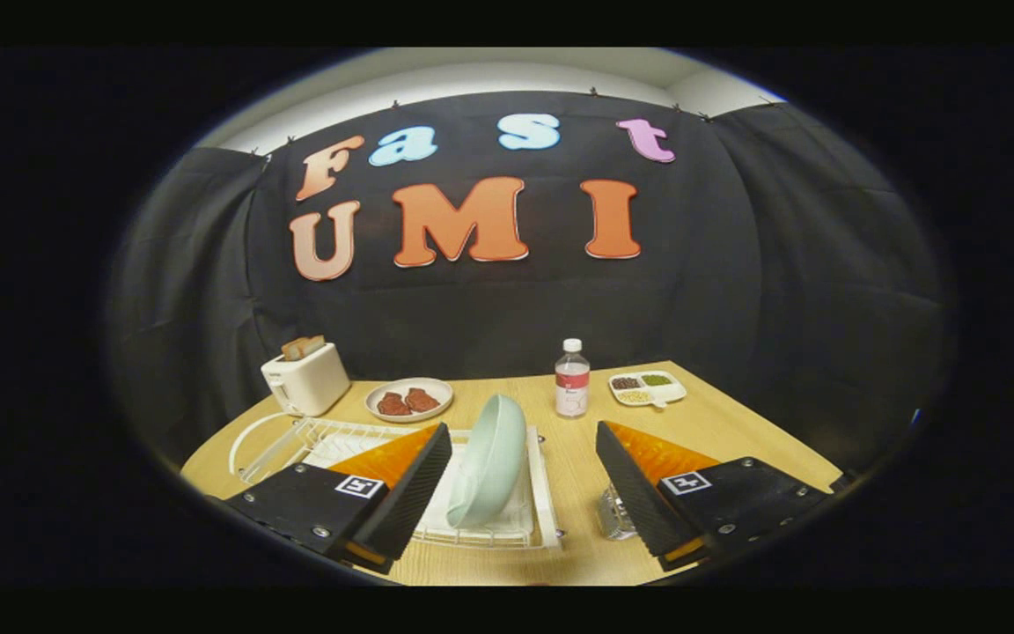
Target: Take the plate from the dish rack, then take the spoon from the basket and place it into the plate.
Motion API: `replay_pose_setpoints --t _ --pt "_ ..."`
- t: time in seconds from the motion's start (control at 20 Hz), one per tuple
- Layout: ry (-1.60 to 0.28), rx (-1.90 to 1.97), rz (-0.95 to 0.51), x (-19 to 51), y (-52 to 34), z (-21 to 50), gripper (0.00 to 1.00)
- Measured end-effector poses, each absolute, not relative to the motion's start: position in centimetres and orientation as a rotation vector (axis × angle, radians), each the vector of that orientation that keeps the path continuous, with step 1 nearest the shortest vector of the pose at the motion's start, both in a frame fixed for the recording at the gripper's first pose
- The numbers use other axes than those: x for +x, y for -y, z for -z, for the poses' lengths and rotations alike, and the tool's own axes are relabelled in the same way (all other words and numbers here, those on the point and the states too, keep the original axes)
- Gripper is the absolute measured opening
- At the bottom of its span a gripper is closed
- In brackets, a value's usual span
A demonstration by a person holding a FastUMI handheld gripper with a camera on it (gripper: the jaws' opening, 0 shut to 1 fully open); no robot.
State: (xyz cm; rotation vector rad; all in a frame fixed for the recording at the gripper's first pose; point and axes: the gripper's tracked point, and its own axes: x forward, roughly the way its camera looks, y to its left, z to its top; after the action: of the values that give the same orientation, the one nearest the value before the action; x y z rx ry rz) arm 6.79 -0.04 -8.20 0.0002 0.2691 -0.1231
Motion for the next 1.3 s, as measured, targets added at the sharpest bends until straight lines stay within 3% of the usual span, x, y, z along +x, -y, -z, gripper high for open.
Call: replay_pose_setpoints --t 0.45,0.55,0.7,0.75,0.85,0.9,1.1,1.3 --pt "-0.442 -0.011 0.188 10.3 -0.7 13.8 0.97" --pt "-0.459 -0.031 0.181 10.8 -1.3 14.4 0.91" --pt "-0.522 -0.037 0.186 11.3 -1.8 16.3 0.69" --pt "-0.529 -0.064 0.201 11.3 -1.5 16.5 0.67" --pt "-0.519 -0.109 0.242 11.4 -0.6 16.3 0.51" --pt "-0.519 -0.094 0.255 11.4 -0.7 16.1 0.38" --pt "-0.493 -0.048 0.305 11.9 -0.6 15.2 0.28" --pt "-0.427 -0.150 0.302 11.9 -1.3 13.2 0.27"
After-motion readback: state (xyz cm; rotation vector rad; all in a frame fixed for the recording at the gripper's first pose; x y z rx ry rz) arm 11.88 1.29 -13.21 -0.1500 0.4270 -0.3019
